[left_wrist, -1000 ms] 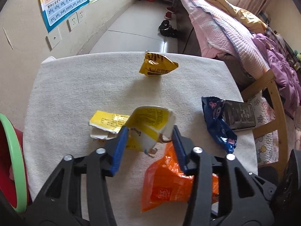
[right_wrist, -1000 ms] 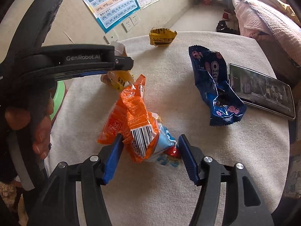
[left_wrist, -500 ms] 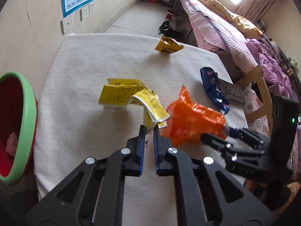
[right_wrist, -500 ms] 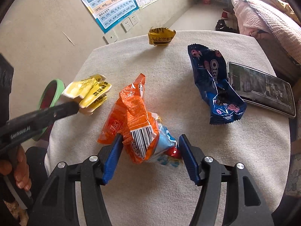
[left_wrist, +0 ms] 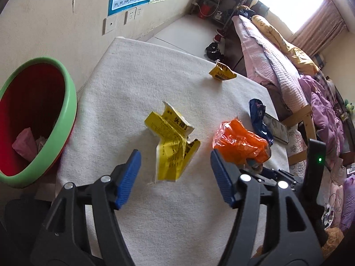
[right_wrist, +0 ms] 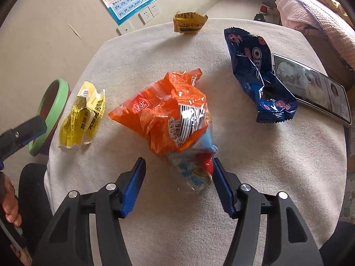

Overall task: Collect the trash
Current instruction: 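Grasp the torn yellow box with the left tool while the right tool grasps the orange snack bag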

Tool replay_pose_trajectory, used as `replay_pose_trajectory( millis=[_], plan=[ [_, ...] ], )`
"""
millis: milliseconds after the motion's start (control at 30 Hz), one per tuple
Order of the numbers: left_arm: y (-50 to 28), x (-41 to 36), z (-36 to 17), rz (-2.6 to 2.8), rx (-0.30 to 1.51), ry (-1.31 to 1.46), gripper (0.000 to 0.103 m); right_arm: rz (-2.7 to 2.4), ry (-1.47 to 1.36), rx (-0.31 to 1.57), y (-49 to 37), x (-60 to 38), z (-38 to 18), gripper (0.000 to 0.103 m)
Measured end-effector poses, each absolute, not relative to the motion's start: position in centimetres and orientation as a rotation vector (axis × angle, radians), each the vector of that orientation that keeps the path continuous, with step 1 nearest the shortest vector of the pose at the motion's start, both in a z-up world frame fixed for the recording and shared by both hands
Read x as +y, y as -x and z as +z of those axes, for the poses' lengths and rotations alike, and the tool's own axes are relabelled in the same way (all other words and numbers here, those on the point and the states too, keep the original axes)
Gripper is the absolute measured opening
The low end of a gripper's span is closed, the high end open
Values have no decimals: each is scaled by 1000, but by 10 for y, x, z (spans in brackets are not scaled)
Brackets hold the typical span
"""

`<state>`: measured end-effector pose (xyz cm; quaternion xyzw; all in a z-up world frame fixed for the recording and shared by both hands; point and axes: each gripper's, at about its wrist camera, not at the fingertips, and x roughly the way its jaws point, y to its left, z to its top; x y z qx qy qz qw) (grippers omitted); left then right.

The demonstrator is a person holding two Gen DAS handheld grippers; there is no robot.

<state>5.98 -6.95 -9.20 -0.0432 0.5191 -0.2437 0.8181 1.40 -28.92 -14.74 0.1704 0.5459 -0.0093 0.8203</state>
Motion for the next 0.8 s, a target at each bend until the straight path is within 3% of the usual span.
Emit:
replay_pose_trajectory(
  millis=[400, 533, 667, 800],
  plan=[
    [-82, -108, -145, -500, 1238, 4, 63, -40, -391, 1090, -10, -300, -132, 59],
    [-82, -111, -155, -521, 1270, -13, 39, -36, -391, 1069, -12, -299, -127, 61],
    [-74, -106, -150, -535, 1249, -25, 23, -30, -392, 1052, -16, -300, -123, 66],
    [-64, -97, -141, -536, 1224, -24, 21, -31, -388, 1058, -23, -300, -125, 67]
  ],
)
